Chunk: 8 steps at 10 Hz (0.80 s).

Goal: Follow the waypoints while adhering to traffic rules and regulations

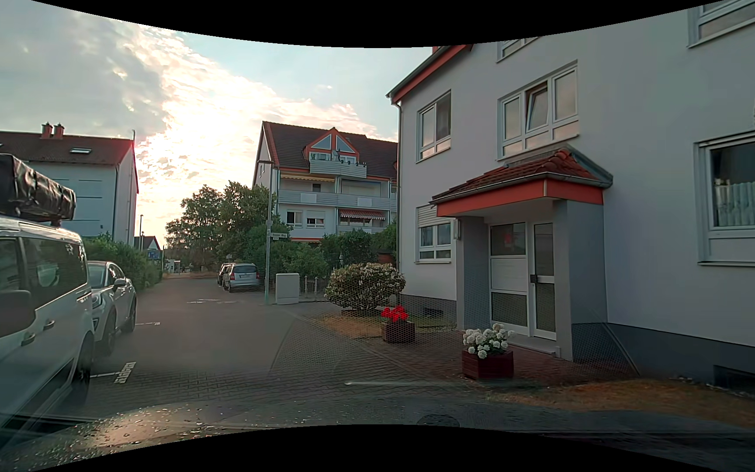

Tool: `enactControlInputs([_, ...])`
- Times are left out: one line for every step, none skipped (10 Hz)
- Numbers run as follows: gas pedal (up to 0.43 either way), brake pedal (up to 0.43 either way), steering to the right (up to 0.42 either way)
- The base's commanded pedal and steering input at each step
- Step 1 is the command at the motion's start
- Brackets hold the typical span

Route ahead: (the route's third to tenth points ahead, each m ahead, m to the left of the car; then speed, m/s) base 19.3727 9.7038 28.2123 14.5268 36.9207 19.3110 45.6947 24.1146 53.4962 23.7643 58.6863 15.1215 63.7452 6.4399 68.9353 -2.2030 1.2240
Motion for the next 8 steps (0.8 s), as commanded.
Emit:
enactControlInputs([0.067,0.0,-0.137])
enactControlInputs([0.067,0.0,-0.155])
enactControlInputs([0.067,0.0,-0.174])
enactControlInputs([0.067,0.0,-0.204])
enactControlInputs([0.067,0.0,-0.243])
enactControlInputs([0.067,0.0,-0.278])
enactControlInputs([0.067,0.0,-0.302])
enactControlInputs([0.067,0.0,-0.312])
